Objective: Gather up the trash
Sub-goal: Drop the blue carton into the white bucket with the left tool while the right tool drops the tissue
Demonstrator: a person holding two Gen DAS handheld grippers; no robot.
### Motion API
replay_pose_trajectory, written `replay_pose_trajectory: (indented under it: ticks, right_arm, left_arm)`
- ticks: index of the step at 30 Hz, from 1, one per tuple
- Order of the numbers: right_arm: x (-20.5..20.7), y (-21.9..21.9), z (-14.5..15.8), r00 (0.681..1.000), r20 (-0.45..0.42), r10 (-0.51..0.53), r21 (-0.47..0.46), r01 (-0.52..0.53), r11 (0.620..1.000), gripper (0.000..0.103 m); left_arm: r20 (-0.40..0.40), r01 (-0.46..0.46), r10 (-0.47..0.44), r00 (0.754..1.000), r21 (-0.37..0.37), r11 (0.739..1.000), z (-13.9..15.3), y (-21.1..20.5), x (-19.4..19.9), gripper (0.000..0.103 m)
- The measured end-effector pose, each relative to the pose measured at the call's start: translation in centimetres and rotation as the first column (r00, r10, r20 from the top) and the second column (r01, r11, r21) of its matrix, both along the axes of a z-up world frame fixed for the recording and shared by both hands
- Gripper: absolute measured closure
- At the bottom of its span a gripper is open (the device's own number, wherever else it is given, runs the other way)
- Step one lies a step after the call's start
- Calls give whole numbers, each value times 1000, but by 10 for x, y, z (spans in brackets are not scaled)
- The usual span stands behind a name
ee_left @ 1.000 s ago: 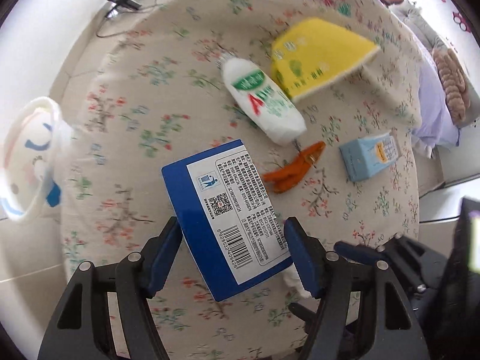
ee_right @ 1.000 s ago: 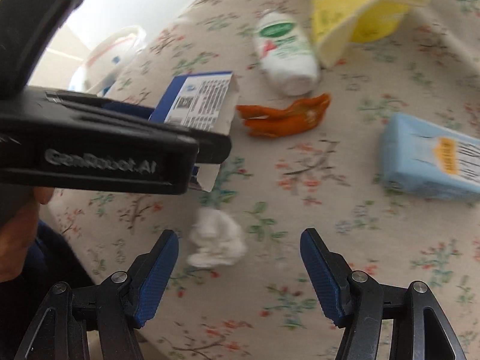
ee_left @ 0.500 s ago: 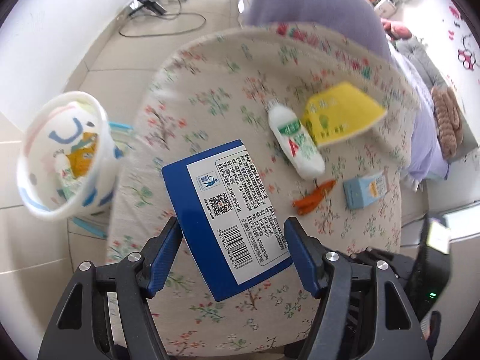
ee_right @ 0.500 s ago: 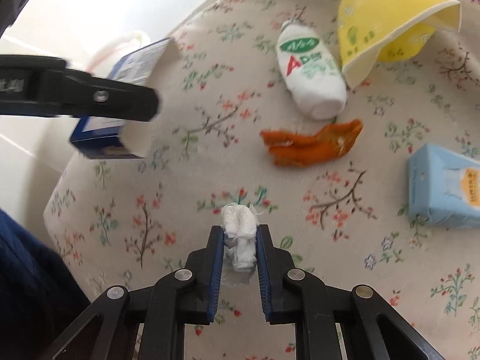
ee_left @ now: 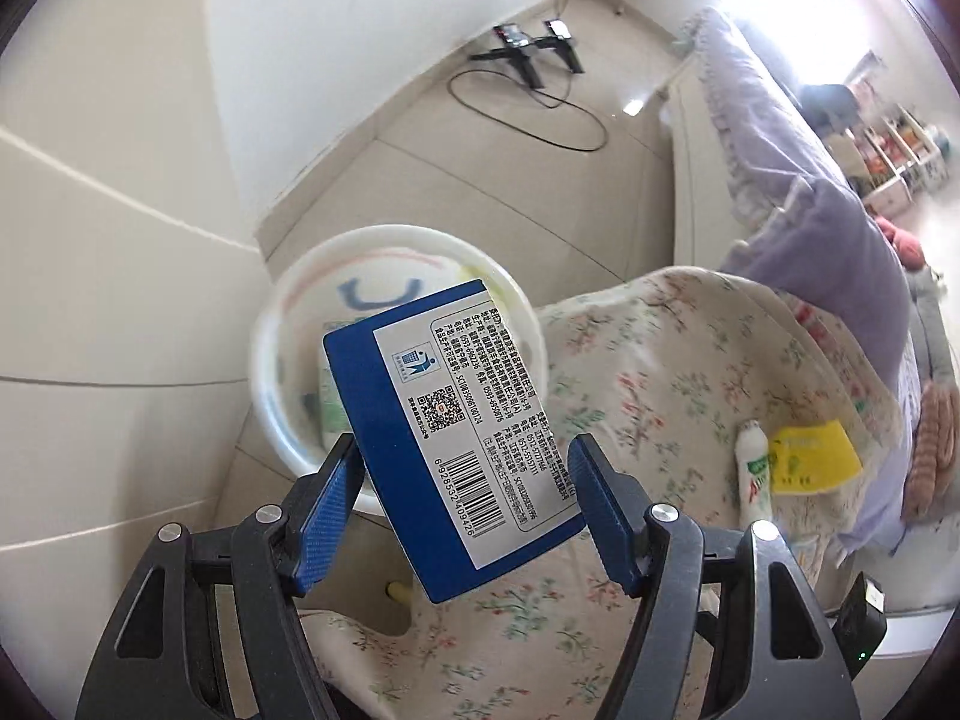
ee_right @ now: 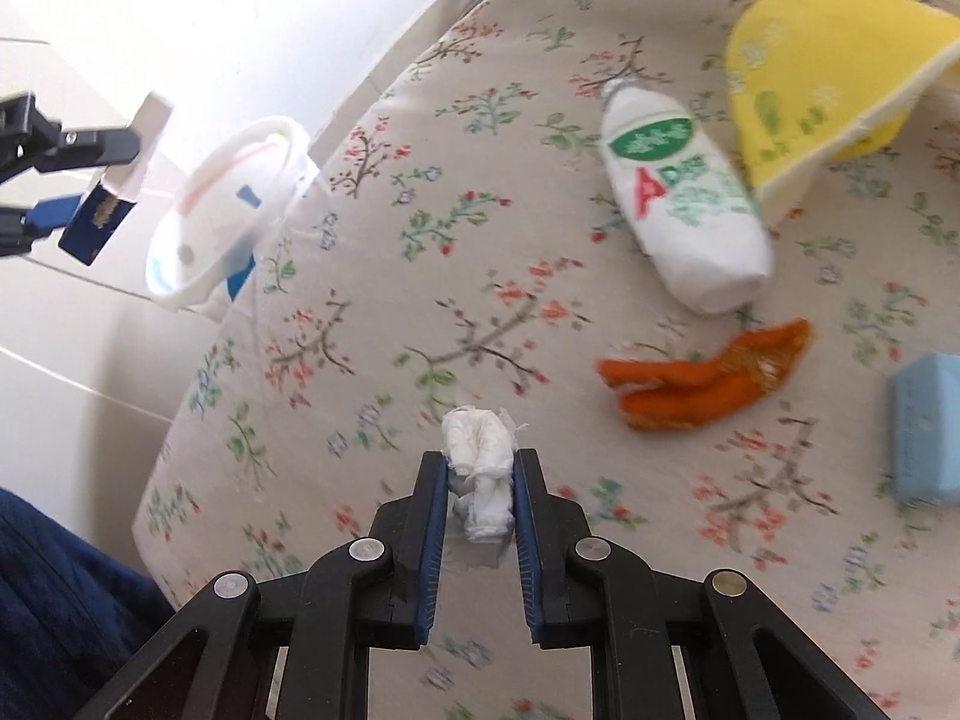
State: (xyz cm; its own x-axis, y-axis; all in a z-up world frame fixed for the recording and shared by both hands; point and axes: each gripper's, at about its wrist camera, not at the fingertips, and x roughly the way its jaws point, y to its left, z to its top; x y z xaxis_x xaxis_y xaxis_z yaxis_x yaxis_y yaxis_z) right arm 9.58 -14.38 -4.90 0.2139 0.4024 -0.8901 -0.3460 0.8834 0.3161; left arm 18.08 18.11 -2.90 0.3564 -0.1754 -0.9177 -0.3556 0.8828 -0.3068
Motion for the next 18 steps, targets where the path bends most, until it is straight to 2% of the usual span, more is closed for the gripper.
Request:
replay_pose_trajectory:
  ticks: [3, 11, 18]
  right_arm:
    - [7, 15, 1, 999, -12, 30, 16, -30, 999, 84]
    - [37, 61, 1, 998, -41, 37, 113, -33, 993, 84]
    - [59, 118, -1, 998, -36, 56, 190, -48, 981, 84]
  left_arm:
    - [-12, 0, -1, 1000, -44, 999, -6, 9, 4, 31]
    - [-18, -2, 1, 1000, -31, 1000, -10, 15, 10, 30]
    - [-59, -105, 100, 993, -94, 990, -27, 43, 14, 29]
